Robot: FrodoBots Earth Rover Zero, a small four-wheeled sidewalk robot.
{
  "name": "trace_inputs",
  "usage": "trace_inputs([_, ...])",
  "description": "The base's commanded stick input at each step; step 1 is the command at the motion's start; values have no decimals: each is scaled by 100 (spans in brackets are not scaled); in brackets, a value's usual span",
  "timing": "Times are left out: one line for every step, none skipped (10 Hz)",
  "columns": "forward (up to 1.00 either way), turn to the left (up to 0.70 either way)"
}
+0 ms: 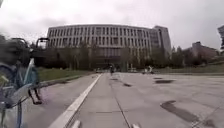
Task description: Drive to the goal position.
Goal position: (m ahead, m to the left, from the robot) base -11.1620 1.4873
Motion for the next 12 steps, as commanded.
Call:
trace_inputs([70,0])
trace_inputs([70,0])
trace_inputs([70,0])
trace_inputs([70,0])
trace_inputs([70,16])
trace_inputs([70,35])
trace_inputs([70,35])
trace_inputs([70,35])
trace_inputs([70,3])
trace_inputs([70,0])
trace_inputs([70,0])
trace_inputs([70,0])
